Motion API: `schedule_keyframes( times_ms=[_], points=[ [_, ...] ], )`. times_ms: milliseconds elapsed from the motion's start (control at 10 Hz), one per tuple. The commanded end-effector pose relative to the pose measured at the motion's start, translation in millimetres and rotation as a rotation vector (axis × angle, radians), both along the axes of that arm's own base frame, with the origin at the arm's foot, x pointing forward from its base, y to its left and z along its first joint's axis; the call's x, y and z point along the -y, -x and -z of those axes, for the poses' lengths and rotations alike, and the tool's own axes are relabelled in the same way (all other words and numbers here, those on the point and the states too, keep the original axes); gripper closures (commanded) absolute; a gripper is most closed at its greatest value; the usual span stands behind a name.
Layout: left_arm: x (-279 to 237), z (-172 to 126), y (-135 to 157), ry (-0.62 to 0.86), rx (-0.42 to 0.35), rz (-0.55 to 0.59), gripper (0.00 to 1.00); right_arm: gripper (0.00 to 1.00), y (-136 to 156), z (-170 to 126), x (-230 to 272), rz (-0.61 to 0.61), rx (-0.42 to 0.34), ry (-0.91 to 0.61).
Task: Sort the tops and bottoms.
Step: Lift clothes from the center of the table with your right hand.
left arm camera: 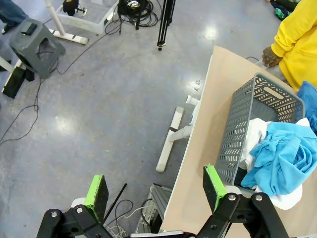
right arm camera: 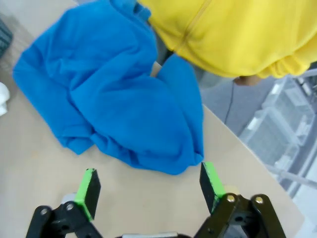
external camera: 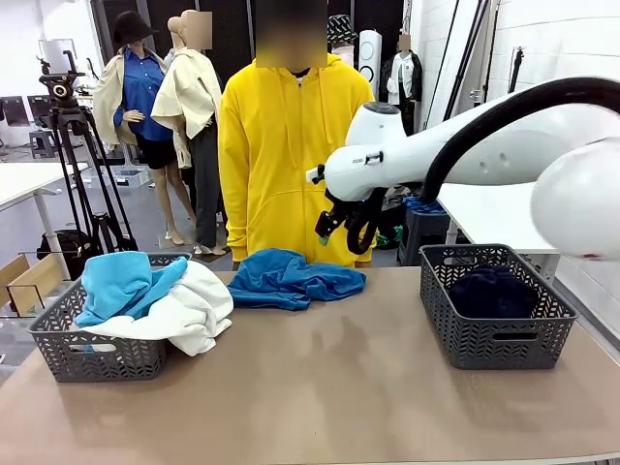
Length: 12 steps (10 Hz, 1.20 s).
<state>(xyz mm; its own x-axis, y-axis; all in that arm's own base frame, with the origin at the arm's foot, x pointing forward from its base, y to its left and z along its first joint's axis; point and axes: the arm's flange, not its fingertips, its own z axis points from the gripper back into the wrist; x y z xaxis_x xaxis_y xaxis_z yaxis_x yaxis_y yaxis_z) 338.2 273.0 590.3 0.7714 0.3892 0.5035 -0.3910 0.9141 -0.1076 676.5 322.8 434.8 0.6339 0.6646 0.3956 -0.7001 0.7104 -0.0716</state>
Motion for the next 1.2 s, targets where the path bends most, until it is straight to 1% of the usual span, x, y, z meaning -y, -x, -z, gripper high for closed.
schedule_keyframes(
  times_ms=[0, 200, 500, 600, 700, 800, 1000, 1100],
  points=[
    [-2.6, -1.7, 1.5, -0.006, -0.011, 0.006, 0.0, 0.0, -27.5, 16.0, -23.5, -0.014, -0.059, 0.034],
    [-2.6, -1.7, 1.5, -0.006, -0.011, 0.006, 0.0, 0.0, -40.0, 40.9, -35.9, -0.02, -0.037, 0.084],
    [-2.6, -1.7, 1.5, -0.006, -0.011, 0.006, 0.0, 0.0, -50.1, 68.8, -49.1, -0.042, -0.058, 0.077],
    [-2.6, -1.7, 1.5, -0.006, -0.011, 0.006, 0.0, 0.0, -54.2, 75.6, -53.0, -0.039, -0.059, 0.078],
    [-2.6, -1.7, 1.5, -0.006, -0.011, 0.006, 0.0, 0.0, -57.9, 83.1, -58.6, -0.033, -0.045, 0.079],
    [-2.6, -1.7, 1.5, -0.006, -0.011, 0.006, 0.0, 0.0, -60.6, 90.1, -64.2, -0.039, -0.065, 0.077],
    [-2.6, -1.7, 1.5, -0.006, -0.011, 0.006, 0.0, 0.0, -62.8, 100.3, -69.4, -0.065, -0.145, 0.053],
    [-2.6, -1.7, 1.5, -0.006, -0.011, 0.006, 0.0, 0.0, -62.8, 98.7, -65.1, -0.061, -0.176, 0.027]
  ],
)
